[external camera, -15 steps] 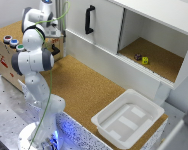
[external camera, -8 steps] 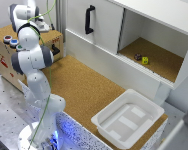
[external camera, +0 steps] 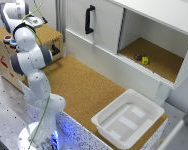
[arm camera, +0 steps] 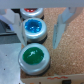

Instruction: Turn on the green light lamp

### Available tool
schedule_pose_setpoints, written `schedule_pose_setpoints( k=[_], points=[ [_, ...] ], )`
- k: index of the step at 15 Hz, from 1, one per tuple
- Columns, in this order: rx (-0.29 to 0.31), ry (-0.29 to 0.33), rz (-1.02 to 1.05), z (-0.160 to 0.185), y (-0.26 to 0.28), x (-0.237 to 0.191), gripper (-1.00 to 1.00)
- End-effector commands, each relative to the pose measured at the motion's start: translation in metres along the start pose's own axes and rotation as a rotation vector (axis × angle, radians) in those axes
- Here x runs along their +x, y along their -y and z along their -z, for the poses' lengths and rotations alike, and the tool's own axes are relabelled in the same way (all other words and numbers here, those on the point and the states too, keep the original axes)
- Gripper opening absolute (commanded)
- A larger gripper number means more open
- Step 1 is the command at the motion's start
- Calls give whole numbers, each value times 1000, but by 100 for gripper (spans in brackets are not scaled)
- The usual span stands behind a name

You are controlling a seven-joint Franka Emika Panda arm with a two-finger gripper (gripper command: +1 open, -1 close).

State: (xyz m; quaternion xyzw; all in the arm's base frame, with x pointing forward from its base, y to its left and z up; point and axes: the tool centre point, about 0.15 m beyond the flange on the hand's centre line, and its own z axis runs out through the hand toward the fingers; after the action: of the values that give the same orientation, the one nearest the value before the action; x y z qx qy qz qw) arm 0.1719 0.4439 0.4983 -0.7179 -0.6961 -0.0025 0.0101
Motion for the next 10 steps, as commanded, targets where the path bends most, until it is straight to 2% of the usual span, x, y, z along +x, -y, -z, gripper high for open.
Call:
schedule_pose_setpoints(
  k=[1,4,10],
  points=[
    [30,-47,54,6,11,-22,-100],
    [44,-72,68,2,9,-18,-100],
    [144,-68,62,-27,7,-11,-100]
  ],
)
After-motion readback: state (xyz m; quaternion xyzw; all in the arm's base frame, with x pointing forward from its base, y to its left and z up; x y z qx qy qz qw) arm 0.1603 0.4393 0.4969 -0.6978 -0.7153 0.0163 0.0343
